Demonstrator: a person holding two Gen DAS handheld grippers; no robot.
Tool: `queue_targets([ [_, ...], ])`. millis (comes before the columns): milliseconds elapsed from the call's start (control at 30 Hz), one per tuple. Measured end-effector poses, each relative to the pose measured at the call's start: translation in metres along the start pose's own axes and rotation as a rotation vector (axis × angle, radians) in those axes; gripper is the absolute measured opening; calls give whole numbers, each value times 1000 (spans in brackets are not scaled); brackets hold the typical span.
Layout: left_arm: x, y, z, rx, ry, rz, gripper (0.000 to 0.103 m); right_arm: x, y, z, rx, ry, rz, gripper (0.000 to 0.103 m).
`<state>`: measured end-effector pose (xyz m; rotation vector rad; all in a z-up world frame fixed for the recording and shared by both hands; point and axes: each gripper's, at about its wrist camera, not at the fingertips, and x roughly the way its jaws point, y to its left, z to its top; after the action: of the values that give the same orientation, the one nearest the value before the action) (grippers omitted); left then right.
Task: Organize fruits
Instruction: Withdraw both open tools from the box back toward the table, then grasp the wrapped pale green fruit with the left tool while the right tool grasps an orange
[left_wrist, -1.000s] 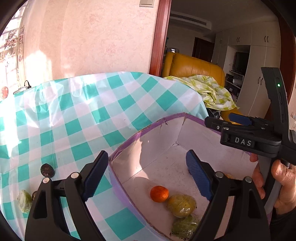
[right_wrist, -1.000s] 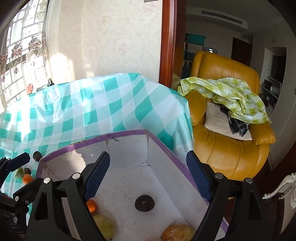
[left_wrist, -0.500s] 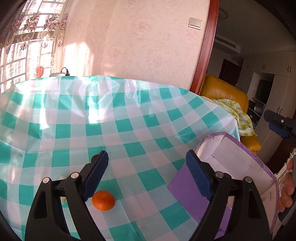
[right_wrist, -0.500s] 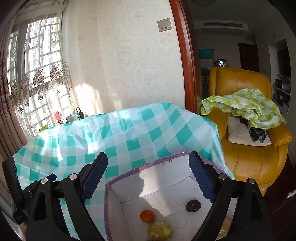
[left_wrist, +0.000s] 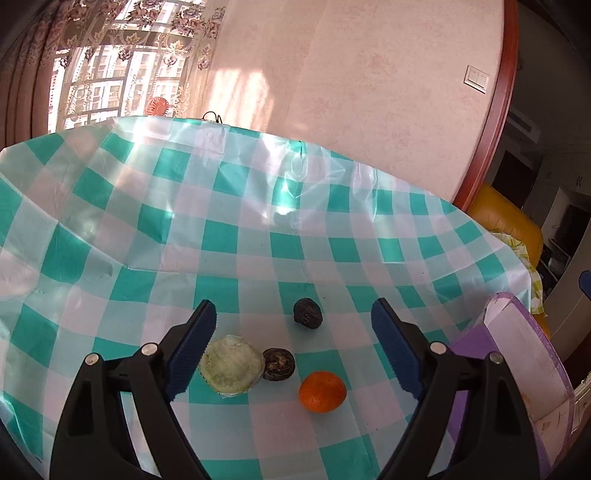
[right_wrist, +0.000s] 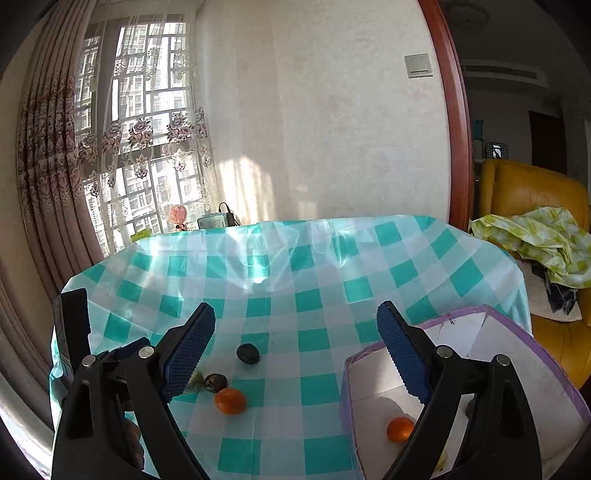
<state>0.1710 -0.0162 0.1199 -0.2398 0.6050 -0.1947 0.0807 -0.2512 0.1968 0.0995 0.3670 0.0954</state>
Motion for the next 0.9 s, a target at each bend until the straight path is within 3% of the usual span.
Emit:
queue_targets([
  [367,22,50,-20,-94,69,44,86,65,54,-49,-65,106,101,86],
  [667,47,60,-36,-93,157,10,86,126,65,-100,-115,276,83,86],
  [900,61,55,-46,-65,197,-18,86,145,69,-122,-149,346,80,86],
])
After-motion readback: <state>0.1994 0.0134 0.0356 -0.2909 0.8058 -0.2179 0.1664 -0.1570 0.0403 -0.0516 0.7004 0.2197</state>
